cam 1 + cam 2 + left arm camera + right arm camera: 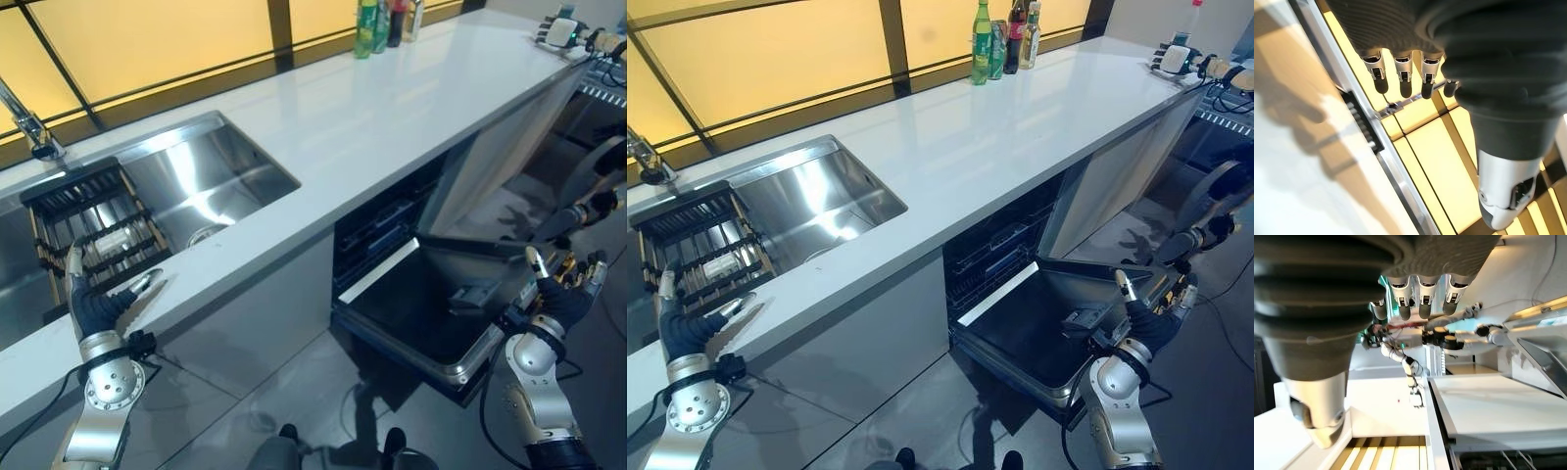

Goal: Pick up plates and place into dishwasher.

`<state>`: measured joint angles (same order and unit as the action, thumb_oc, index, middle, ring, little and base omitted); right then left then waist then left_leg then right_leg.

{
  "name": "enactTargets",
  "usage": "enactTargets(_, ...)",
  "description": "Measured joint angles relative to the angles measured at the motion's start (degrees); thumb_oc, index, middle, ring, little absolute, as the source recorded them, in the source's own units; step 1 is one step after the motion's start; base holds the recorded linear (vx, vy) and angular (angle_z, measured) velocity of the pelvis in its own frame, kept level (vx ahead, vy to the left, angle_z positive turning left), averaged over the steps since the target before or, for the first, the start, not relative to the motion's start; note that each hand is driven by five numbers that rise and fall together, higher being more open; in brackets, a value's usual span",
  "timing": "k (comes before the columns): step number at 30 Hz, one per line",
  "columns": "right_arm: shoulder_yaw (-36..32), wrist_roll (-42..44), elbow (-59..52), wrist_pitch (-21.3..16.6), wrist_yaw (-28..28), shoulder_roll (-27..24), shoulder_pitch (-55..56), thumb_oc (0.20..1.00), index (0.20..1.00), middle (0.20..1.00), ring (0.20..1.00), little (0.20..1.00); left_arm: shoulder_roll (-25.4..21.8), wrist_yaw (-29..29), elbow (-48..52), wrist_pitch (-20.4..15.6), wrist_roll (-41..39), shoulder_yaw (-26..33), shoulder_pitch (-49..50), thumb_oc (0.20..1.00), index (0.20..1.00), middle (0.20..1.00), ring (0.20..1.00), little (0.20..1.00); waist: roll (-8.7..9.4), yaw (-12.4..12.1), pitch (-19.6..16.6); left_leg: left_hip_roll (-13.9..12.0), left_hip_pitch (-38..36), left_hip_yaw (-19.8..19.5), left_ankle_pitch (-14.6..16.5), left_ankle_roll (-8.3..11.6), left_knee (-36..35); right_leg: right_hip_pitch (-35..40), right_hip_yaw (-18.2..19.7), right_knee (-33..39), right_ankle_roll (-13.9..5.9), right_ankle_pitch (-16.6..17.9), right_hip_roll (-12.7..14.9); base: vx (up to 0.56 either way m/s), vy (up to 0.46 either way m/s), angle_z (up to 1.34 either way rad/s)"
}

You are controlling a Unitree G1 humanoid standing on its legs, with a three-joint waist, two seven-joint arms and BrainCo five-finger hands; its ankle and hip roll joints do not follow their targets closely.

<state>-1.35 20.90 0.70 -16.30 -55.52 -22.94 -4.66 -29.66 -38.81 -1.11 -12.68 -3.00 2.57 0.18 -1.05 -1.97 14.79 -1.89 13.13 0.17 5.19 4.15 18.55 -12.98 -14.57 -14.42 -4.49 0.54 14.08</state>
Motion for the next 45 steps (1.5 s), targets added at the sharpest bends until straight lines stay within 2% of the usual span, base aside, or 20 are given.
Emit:
enactTargets(1, 0.02, -0.01, -0.49, 0.02, -0.25, 0.19, -0.47, 1.000, 1.000, 1.000, 1.000, 1.000, 0.15, 0.00, 0.00, -0.02, -0.02, -1.15, 0.50, 1.000, 1.000, 1.000, 1.000, 1.000, -0.19, 0.10, 0.12, 0.46, -0.89, 1.81, 2.45, -1.88, 2.50, -1.43, 0.04, -1.65, -0.43, 0.43, 1.74, -0.04, 0.349, -0.37)
enactTargets(2, 0.09, 0.00, -0.76, -0.02, -0.77, 0.51, -0.78, 1.000, 1.000, 1.000, 1.000, 1.000, 0.15, 0.05, -0.11, -0.04, 0.00, -1.51, 1.15, 1.000, 1.000, 1.000, 1.000, 1.000, -0.77, 1.36, 0.76, 1.55, -2.57, 3.40, 3.35, -2.66, 1.26, -1.16, 0.51, -3.19, -1.70, 0.32, 3.10, -0.07, 0.275, -0.21)
enactTargets(3, 0.02, -0.05, 0.33, -0.35, -1.13, 0.83, -0.08, 1.000, 1.000, 1.000, 1.000, 1.000, 0.16, -0.17, -0.21, -0.36, 0.01, -1.40, 1.55, 1.000, 1.000, 1.000, 1.000, 1.000, -1.00, 3.02, 0.95, 3.10, -3.13, 3.88, 3.85, -3.38, 1.96, -1.35, 3.02, -3.63, -2.67, -0.36, 4.37, -0.12, 0.281, -0.06)
enactTargets(5, -0.37, 0.05, 2.39, -0.44, -1.84, 1.43, 0.40, 1.000, 1.000, 1.000, 1.000, 1.000, -0.24, -1.01, -0.33, -0.57, 0.00, -1.85, 1.61, 1.000, 1.000, 1.000, 1.000, 1.000, -2.38, 4.18, 2.10, 4.43, -3.46, 5.56, 4.88, -4.86, 3.71, -1.56, 5.49, -4.27, -3.94, 0.01, 5.29, -0.24, 0.236, -0.28)
enactTargets(8, -0.51, 0.06, 2.49, -1.32, -2.53, 2.17, 1.09, 1.000, 1.000, 1.000, 1.000, 1.000, -0.55, -2.80, -0.16, -0.72, 0.15, -4.44, -1.08, 1.000, 1.000, 1.000, 1.000, 1.000, -4.29, 5.10, 4.44, 6.21, -0.63, 7.85, 6.06, -6.86, 7.14, -4.44, 7.70, -4.52, -5.46, 1.97, 7.38, -0.30, 0.245, -0.29)
enactTargets(9, -0.44, 0.08, 2.86, -1.38, -2.52, 2.60, 0.87, 1.000, 1.000, 1.000, 1.000, 1.000, -0.58, -2.96, -0.10, -0.77, 0.51, -5.72, -1.77, 1.000, 1.000, 1.000, 1.000, 1.000, -4.35, 5.49, 5.59, 7.07, -0.11, 8.88, 5.95, -7.51, 8.05, -5.23, 7.96, -4.45, -5.96, 2.99, 8.43, -0.30, 0.256, -0.19)
enactTargets(12, -0.06, 0.27, 3.38, -1.47, -3.32, 3.02, 0.10, 1.000, 1.000, 1.000, 1.000, 1.000, -0.55, -4.93, 0.73, -1.71, 1.86, -6.34, -3.35, 1.000, 1.000, 1.000, 1.000, 1.000, -5.21, 5.49, 7.61, 8.13, 1.92, 11.72, 6.28, -9.08, 9.62, -7.75, 8.01, -3.07, -6.15, 5.50, 10.50, -0.29, 0.255, -0.33)
enactTargets(14, -0.20, 0.62, 4.56, -1.80, -4.47, 2.99, -1.01, 1.000, 1.000, 1.000, 1.000, 1.000, -0.64, -6.74, 0.85, -1.91, 2.24, -6.39, -5.23, 1.000, 1.000, 1.000, 1.000, 1.000, -6.33, 5.86, 9.02, 9.23, 4.44, 13.02, 6.81, -10.68, 11.89, -9.43, 9.59, -3.47, -6.81, 8.34, 11.09, -0.19, 0.140, -0.18)
enactTargets(15, -0.22, 0.87, 5.71, -1.82, -5.21, 2.90, -1.51, 1.000, 1.000, 1.000, 1.000, 1.000, -0.37, -7.24, 0.90, -1.72, 2.26, -6.44, -6.40, 1.000, 1.000, 1.000, 1.000, 1.000, -7.18, 5.75, 9.72, 8.46, 6.14, 13.57, 7.74, -11.00, 14.02, -11.73, 11.23, -5.96, -6.42, 7.40, 10.92, -0.10, -0.041, -0.16)
enactTargets(16, 0.00, 1.34, 6.64, -1.78, -5.50, 3.03, -2.15, 1.000, 1.000, 1.000, 1.000, 1.000, -0.32, -7.63, 1.21, -1.72, 2.31, -6.18, -6.86, 1.000, 1.000, 1.000, 1.000, 1.000, -7.69, 5.57, 10.35, 8.02, 7.34, 13.92, 8.40, -11.19, 15.62, -13.40, 12.01, -6.76, -6.58, 6.94, 10.76, -0.05, -0.068, -0.22)
enactTargets(19, 0.26, 1.76, 6.78, -2.09, -7.55, 4.37, -2.36, 1.000, 1.000, 1.000, 1.000, 1.000, -0.13, -8.54, 2.06, -1.82, 2.94, -5.72, -6.70, 1.000, 1.000, 1.000, 1.000, 1.000, -9.03, 5.54, 11.61, 7.15, 10.67, 14.09, 8.40, -11.17, 17.13, -16.66, 11.93, -8.45, -4.73, 5.07, 9.88, -0.07, 0.005, -0.14)
enactTargets(22, 0.23, 1.77, 7.07, -2.46, -8.86, 4.56, -3.23, 1.000, 1.000, 1.000, 1.000, 1.000, -0.33, -9.36, 1.30, -2.13, 3.62, -5.72, -7.35, 1.000, 1.000, 1.000, 1.000, 1.000, -9.46, 5.60, 11.98, 7.16, 11.87, 14.23, 7.94, -10.38, 16.15, -18.44, 12.09, -7.51, -4.78, 4.83, 9.59, -0.07, 0.030, -0.07)
enactTargets(26, 0.49, 3.15, 9.75, -3.81, -8.28, 4.36, -5.78, 1.000, 1.000, 1.000, 1.000, 1.000, -0.87, -10.82, 0.92, -2.36, 4.48, -5.94, -7.47, 1.000, 1.000, 1.000, 1.000, 1.000, -10.38, 5.68, 12.41, 6.82, 13.11, 13.77, 7.90, -10.33, 15.40, -19.43, 12.03, -5.73, -4.80, 4.85, 8.34, -0.04, 0.042, -0.19)
enactTargets(29, 0.54, 6.10, 9.76, -5.04, -4.71, 4.39, -6.39, 1.000, 1.000, 1.000, 1.000, 1.000, -0.89, -11.75, 1.13, -2.59, 4.52, -5.86, -7.20, 1.000, 1.000, 1.000, 1.000, 1.000, -11.57, 5.58, 12.87, 6.73, 14.70, 13.75, 7.90, -10.33, 15.85, -21.41, 12.16, -6.54, -4.70, 4.78, 8.18, -0.01, 0.005, -0.13)
enactTargets(32, 1.18, 9.49, 9.98, -5.96, -0.75, 4.51, -6.77, 1.000, 1.000, 1.000, 1.000, 1.000, -1.44, -12.95, 2.28, -2.99, 4.85, -5.74, -7.11, 1.000, 1.000, 1.000, 1.000, 1.000, -11.71, 5.26, 12.78, 6.63, 17.11, 13.39, 7.89, -10.29, 17.36, -24.06, 12.40, -8.19, -4.68, 4.79, 8.09, -0.04, -0.065, 0.02)
enactTargets(37, 0.69, 19.38, 12.64, -9.86, 6.76, 4.49, -12.02, 1.000, 1.000, 1.000, 1.000, 1.000, -4.37, -15.04, 4.17, -4.45, 6.76, -5.68, -8.23, 1.000, 1.000, 1.000, 1.000, 1.000, -12.42, 3.90, 12.28, 6.32, 23.37, 12.20, 7.85, -10.18, 20.80, -30.33, 12.58, -12.69, -4.54, 4.56, 8.24, -0.03, -0.106, 0.11)
enactTargets(41, 0.00, 26.27, 14.79, -11.09, 13.08, 4.42, -17.26, 1.000, 1.000, 1.000, 1.000, 1.000, -5.30, -15.88, 5.32, -4.57, 6.78, -5.79, -9.29, 1.000, 1.000, 1.000, 1.000, 1.000, -13.30, 2.30, 11.66, 5.94, 27.08, 11.88, 7.76, -9.80, 22.97, -34.57, 13.00, -15.56, -4.38, 4.44, 8.13, 0.02, -0.088, 0.01)
enactTargets(43, -1.28, 28.76, 16.47, -12.53, 15.03, 4.58, -19.00, 1.000, 1.000, 1.000, 1.000, 1.000, -5.90, -16.17, 5.61, -4.58, 6.77, -5.77, -9.88, 1.000, 1.000, 1.000, 1.000, 1.000, -13.86, 1.40, 11.25, 5.83, 28.92, 11.66, 7.76, -9.78, 24.30, -36.71, 13.55, -18.03, -3.08, 3.57, 8.12, 0.05, -0.109, 0.15)
enactTargets(45, -2.59, 31.69, 21.04, -12.38, 18.31, 3.33, -20.44, 1.000, 1.000, 1.000, 1.000, 1.000, -6.62, -16.17, 5.69, -4.60, 6.76, -5.78, -10.10, 1.000, 1.000, 1.000, 1.000, 1.000, -14.03, 1.10, 11.13, 5.86, 30.02, 11.29, 7.38, -8.86, 25.27, -38.25, 14.28, -20.33, -2.76, 3.38, 8.07, 0.06, -0.102, 0.23)
